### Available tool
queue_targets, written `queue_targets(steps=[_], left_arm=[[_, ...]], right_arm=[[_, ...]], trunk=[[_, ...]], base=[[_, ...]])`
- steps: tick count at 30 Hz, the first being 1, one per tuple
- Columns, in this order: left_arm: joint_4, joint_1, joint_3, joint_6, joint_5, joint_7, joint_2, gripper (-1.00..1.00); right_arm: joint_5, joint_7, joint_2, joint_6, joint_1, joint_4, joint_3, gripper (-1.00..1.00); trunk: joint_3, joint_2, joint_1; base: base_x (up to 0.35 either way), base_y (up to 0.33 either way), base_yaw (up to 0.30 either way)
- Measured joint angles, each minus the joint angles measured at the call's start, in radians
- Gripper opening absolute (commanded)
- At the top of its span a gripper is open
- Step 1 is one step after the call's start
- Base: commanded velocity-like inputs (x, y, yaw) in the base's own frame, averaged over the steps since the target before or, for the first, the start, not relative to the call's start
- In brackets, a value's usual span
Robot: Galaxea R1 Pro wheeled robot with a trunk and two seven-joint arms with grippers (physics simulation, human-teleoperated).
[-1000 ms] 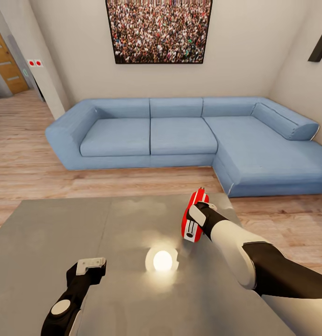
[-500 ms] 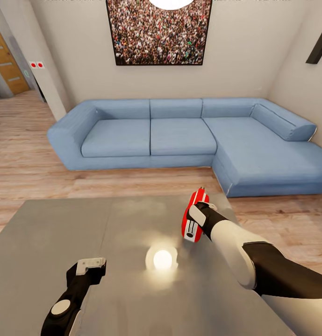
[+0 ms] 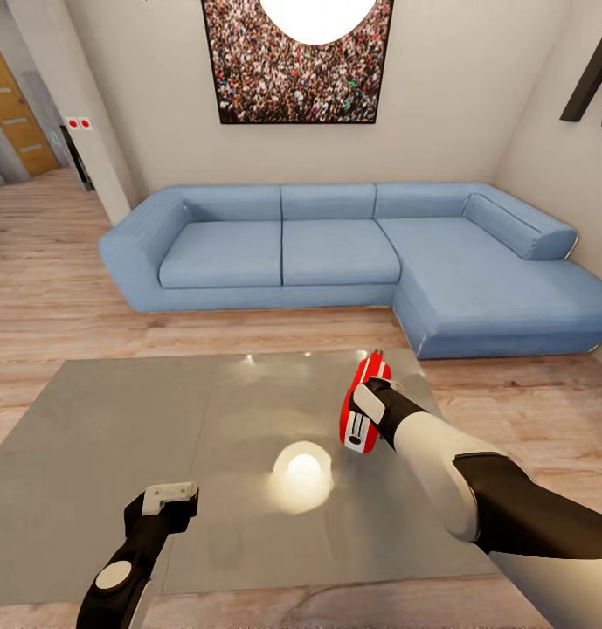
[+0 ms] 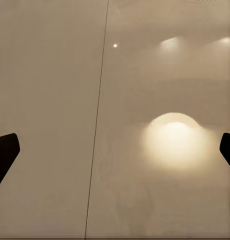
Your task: Turn on the radio receiver that's on the table in the living room.
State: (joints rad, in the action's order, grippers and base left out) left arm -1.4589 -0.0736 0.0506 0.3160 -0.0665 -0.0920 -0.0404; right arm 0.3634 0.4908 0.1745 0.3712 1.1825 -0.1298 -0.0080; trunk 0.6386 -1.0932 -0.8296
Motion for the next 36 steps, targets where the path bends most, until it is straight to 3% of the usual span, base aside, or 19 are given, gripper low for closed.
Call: queue_targets(steps=[10,17,20,26,28,30,36], left_arm=[[0.0,0.0,0.0,-0.001,-0.001,-0.001,0.001,1.0],[0.0,0.0,0.0,-0.001,-0.001,0.0,0.001,1.0],[0.0,0.0,0.0,-0.002,-0.001,-0.001,0.001,1.0],[0.0,0.0,0.0,-0.002,-0.001,-0.002,0.001,1.0],[0.0,0.0,0.0,-0.002,-0.002,-0.003,0.002,1.0],[0.0,0.0,0.0,-0.002,-0.002,-0.003,0.002,1.0],[0.003,0.0,0.0,-0.003,-0.001,-0.005,0.002,1.0]], right_arm=[[-0.01,0.008,0.0,0.013,0.0,-0.007,0.017,-1.0],[-0.015,-0.016,0.0,0.007,0.0,-0.014,0.156,-1.0],[-0.009,-0.105,0.0,0.003,0.0,-0.025,0.183,-1.0],[-0.022,-0.281,-0.007,0.011,0.0,-0.048,0.197,-1.0],[-0.053,-0.335,-0.037,0.013,0.0,-0.049,0.202,-1.0],[-0.056,-0.388,-0.058,0.013,0.0,-0.049,0.199,-1.0],[-0.186,-0.703,-0.153,0.015,0.0,-0.042,0.208,-1.0]], trunk=[[-0.031,0.07,0.038],[-0.053,0.119,0.065],[-0.063,0.14,0.077],[-0.081,0.182,0.1],[-0.088,0.196,0.107],[-0.094,0.21,0.115],[-0.113,0.252,0.138]], base=[[-0.004,0.0,0.0],[0.0,0.0,0.0],[0.0,0.0,0.0],[0.0,0.0,0.0],[0.0,0.0,0.0],[0.0,0.0,0.0],[0.0,0.0,0.0]])
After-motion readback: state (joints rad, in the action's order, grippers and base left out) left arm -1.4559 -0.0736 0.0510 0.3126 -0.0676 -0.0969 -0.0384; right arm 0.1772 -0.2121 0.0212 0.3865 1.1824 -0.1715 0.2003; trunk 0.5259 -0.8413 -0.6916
